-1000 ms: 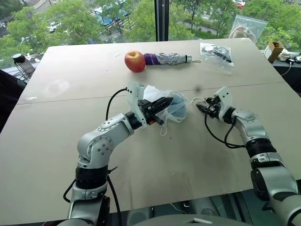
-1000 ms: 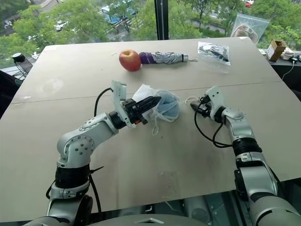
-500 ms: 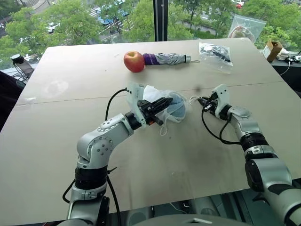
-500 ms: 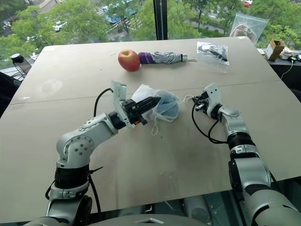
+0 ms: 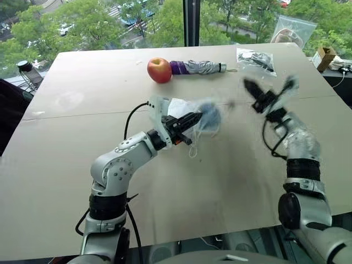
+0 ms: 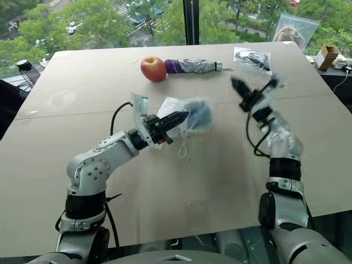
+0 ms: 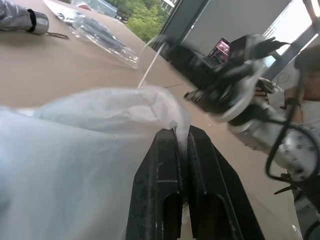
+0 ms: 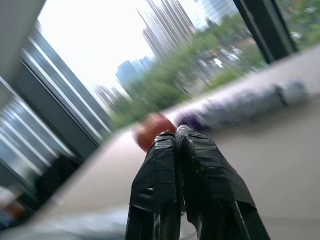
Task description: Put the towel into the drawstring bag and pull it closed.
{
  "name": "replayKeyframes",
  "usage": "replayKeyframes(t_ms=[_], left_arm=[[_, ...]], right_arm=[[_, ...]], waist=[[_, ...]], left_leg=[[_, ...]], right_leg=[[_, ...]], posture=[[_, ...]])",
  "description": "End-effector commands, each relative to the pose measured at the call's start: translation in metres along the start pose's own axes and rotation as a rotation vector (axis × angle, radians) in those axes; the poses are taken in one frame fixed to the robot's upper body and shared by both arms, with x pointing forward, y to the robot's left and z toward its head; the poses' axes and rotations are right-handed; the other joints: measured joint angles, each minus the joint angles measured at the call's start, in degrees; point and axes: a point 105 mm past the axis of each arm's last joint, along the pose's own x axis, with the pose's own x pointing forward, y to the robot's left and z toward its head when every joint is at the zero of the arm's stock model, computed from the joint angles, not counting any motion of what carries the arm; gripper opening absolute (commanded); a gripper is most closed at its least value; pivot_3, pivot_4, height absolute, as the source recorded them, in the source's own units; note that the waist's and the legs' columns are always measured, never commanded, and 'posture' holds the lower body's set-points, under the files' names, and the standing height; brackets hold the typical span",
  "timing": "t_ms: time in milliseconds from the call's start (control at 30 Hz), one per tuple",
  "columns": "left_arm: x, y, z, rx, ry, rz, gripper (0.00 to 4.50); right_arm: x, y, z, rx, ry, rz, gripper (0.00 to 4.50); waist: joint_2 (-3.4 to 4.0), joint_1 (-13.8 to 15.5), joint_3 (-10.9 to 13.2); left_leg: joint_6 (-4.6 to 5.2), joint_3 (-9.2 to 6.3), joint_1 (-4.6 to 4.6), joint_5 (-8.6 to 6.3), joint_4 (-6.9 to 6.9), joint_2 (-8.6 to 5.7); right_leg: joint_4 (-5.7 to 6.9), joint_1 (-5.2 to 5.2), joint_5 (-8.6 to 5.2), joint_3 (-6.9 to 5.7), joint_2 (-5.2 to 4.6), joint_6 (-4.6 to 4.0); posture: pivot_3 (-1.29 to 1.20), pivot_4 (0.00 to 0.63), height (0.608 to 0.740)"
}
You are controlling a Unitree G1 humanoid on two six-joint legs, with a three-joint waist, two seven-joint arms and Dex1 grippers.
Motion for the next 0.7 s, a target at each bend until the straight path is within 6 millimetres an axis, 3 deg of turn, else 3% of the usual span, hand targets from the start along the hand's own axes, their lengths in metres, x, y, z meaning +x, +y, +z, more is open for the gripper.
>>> replayKeyframes(t_ms=[33,100,233,400,700], left_arm=[[0.002,-0.01,0.023,0.02,-0.085,-0.035,0.0],[0.001,-0.015,0.035,-0.012,-0.157,-0.075,0.0],[-0.003,-0.022,0.052,-0.026,-0.241,-0.136,1.28],[-0.006,-0.005,0.047,0.003,-0.228,-0.046,3.36],[-0.009,-0.005,-0.009,0.117,-0.013,-0.057,3.36]], right_arm=[[0.006,0.06,0.068,0.161,-0.263,0.253,0.08],[0.009,0.063,0.076,0.191,-0.285,0.252,0.08],[0.014,0.07,0.071,0.193,-0.237,0.262,0.0],[0.016,0.067,0.059,0.195,-0.187,0.248,0.0],[0.022,0.076,0.055,0.194,-0.158,0.283,0.0]], waist=[[-0.01,0.1,0.0],[-0.01,0.2,0.0],[0.0,-0.1,0.0],[0.0,-0.3,0.0],[0.01,-0.1,0.0]], left_leg=[[0.01,0.0,0.01,0.0,0.0,-0.04],[0.01,-0.02,-0.02,-0.01,0.0,-0.07],[0.02,0.05,-0.05,-0.01,0.0,-0.12],[0.02,0.05,-0.04,-0.01,-0.04,-0.1],[0.02,0.07,-0.11,-0.01,-0.14,-0.08]], right_leg=[[-0.04,0.02,0.0,-0.02,0.0,0.0],[-0.09,0.04,-0.01,-0.06,0.0,0.0],[-0.15,0.02,-0.01,0.01,-0.01,0.0],[-0.14,0.0,-0.01,-0.01,0.05,0.01],[-0.27,-0.03,-0.02,-0.07,0.03,0.01]], posture=[[0.0,0.15,0.74],[0.0,0.15,0.74],[0.0,0.15,0.74],[0.0,0.15,0.74],[0.0,0.15,0.74]])
